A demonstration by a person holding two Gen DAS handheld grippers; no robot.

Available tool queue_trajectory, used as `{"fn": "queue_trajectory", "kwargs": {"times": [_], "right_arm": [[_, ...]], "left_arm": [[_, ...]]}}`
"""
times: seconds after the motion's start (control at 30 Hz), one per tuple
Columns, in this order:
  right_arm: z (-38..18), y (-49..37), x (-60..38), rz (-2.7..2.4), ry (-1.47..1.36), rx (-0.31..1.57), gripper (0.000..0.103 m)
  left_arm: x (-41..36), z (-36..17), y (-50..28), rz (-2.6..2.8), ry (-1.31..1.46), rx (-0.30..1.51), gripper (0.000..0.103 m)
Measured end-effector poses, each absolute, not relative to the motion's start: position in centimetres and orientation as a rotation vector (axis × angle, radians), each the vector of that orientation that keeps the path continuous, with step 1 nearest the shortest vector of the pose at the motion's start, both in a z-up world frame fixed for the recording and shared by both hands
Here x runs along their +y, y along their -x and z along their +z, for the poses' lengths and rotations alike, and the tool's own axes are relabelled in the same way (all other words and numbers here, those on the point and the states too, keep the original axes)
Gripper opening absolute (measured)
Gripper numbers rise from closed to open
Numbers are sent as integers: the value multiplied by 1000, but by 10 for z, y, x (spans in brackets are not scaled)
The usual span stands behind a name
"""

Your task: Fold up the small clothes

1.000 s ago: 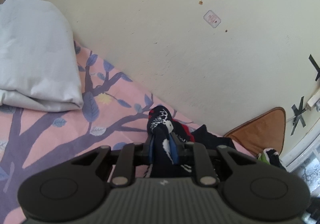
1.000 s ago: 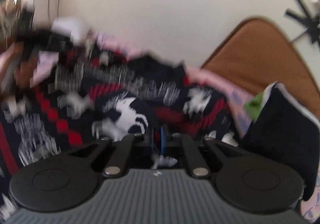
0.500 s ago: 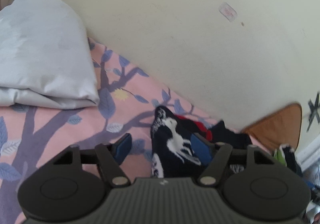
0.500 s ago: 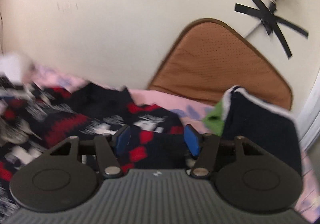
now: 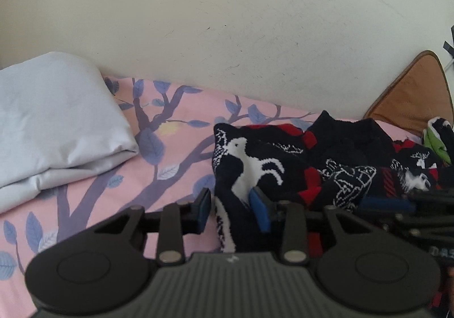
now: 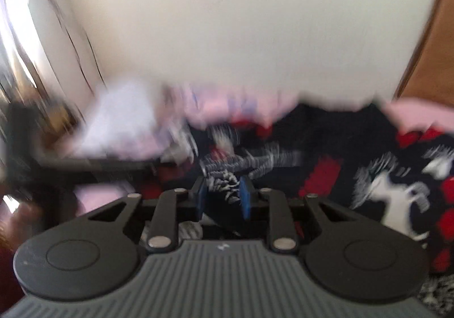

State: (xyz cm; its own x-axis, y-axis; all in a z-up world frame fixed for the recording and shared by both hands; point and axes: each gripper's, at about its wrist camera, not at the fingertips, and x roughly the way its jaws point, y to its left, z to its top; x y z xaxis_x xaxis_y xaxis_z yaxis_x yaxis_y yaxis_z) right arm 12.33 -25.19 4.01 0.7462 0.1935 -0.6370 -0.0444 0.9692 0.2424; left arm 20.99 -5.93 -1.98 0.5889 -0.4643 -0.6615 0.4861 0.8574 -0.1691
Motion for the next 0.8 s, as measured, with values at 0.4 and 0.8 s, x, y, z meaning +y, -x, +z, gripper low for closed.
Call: {"fn": "queue_trajectory", "kwargs": {"times": [0.4, 0.8], "right_arm": [[68, -192, -226, 184, -164, 703, 38], [39, -222, -210, 76, 46, 710, 4]], "left_arm": [[-50, -16, -213, -651, 39, 825, 47], [-58, -8, -206, -660, -91, 820, 48]]}}
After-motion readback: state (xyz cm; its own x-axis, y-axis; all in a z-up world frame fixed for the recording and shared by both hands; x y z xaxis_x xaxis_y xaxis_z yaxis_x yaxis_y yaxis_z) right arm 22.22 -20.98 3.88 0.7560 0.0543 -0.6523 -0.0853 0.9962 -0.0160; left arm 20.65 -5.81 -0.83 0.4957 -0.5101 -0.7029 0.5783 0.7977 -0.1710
